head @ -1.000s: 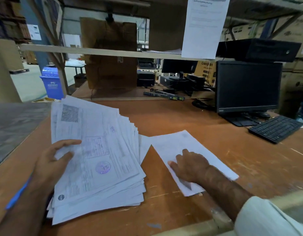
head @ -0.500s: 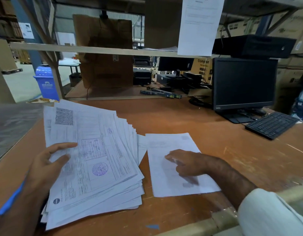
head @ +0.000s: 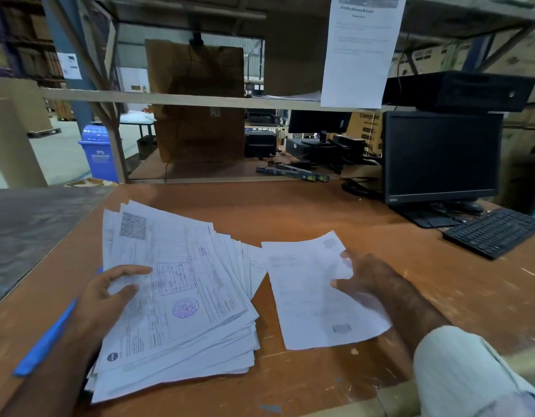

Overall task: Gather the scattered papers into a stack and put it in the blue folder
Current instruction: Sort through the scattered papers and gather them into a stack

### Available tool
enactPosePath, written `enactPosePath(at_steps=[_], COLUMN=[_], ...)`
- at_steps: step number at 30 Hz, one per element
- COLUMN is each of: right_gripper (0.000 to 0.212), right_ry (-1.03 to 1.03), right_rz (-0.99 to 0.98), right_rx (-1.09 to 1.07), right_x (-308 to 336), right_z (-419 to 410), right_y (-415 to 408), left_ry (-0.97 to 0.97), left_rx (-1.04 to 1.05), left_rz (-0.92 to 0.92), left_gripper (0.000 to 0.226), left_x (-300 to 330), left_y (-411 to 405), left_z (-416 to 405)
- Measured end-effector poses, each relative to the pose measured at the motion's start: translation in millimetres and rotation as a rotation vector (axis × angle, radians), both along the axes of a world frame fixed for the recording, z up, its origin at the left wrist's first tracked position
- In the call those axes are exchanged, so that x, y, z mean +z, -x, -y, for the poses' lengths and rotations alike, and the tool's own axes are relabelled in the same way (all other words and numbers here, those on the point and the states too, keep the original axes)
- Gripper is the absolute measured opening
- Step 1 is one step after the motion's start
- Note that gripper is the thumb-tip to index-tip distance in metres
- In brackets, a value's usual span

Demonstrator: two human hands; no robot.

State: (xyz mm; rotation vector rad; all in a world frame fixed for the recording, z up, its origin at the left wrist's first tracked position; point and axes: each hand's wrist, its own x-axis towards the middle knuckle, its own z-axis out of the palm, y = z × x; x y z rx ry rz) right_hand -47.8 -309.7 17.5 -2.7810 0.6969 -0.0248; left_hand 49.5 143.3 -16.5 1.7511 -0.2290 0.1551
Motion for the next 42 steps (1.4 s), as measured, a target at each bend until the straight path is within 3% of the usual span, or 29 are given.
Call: enactPosePath(at_steps=[3, 6, 10, 13, 15, 18, 21, 25, 27, 29, 30, 32, 34, 37, 40, 42], right_gripper=[0.056, 0.031, 0.036, 0.046, 0.051, 0.036, 0.042, 0.049, 0.056, 0.066, 0.07, 0.079, 0.093, 0.135, 0.11, 0.118], right_ry=[-0.285, -0.414, -0.934, -1.149, -1.06, -0.811, -0.704, -0.644, -0.579, -0.568, -0.553, -0.51, -0.393, -0.099, 0.037, 0.042], right_rz=[-0.025, 0.036, 0.468, 0.669, 0.637, 0.459, 0.293, 0.238, 0.243, 0.242, 0.256, 0.278, 0.174, -0.048, -0.161, -0.223], right_rx=[0.08, 0.208, 0.32, 0.352, 0.371, 0.416, 0.434, 0.544, 0.618, 0.667, 0.662, 0.576, 0.467, 0.421, 0.385, 0.324], right_x=[20, 57, 108, 123, 114, 72, 30, 3, 1, -3, -4, -6, -8, -19, -18, -13], right_z=[11, -1, -34, -48, -59, -77, -112, -161, -186, -199, -200, -192, -177, -146, -106, -65], right_y=[-5, 0, 23, 20, 4, -31, -65, -108, -115, -116, -116, -114, -104, -80, -53, -38], left_ry=[0.008, 0.002, -0.039, -0.082, -0.114, -0.084, 0.015, 0.104, 0.154, 0.191, 0.196, 0.181, 0.174, 0.195, 0.182, 0.188], left_rx=[0.005, 0.018, 0.037, 0.048, 0.064, 0.046, -0.001, -0.072, -0.065, -0.061, -0.055, -0.034, -0.02, -0.02, 0.003, 0.017], left_rz=[-0.002, -0.003, 0.023, 0.011, 0.024, 0.1, 0.084, 0.11, 0.058, -0.02, -0.045, -0.081, -0.092, -0.078, -0.031, 0.003], left_gripper=[0.031, 0.034, 0.044, 0.055, 0.058, 0.021, 0.048, 0.06, 0.052, 0.027, 0.028, 0.044, 0.047, 0.045, 0.042, 0.04], left_x=[-2, -4, -4, -6, -7, 3, 13, 13, 8, 1, -2, -6, -4, -1, 2, 5], left_y=[-3, -7, -13, -15, -13, -4, 6, 5, 1, -3, -5, -7, -6, -5, -6, -5], left_z=[0, -3, -4, -10, -11, -6, 0, 4, 1, -3, -6, -12, -14, -16, -19, -18])
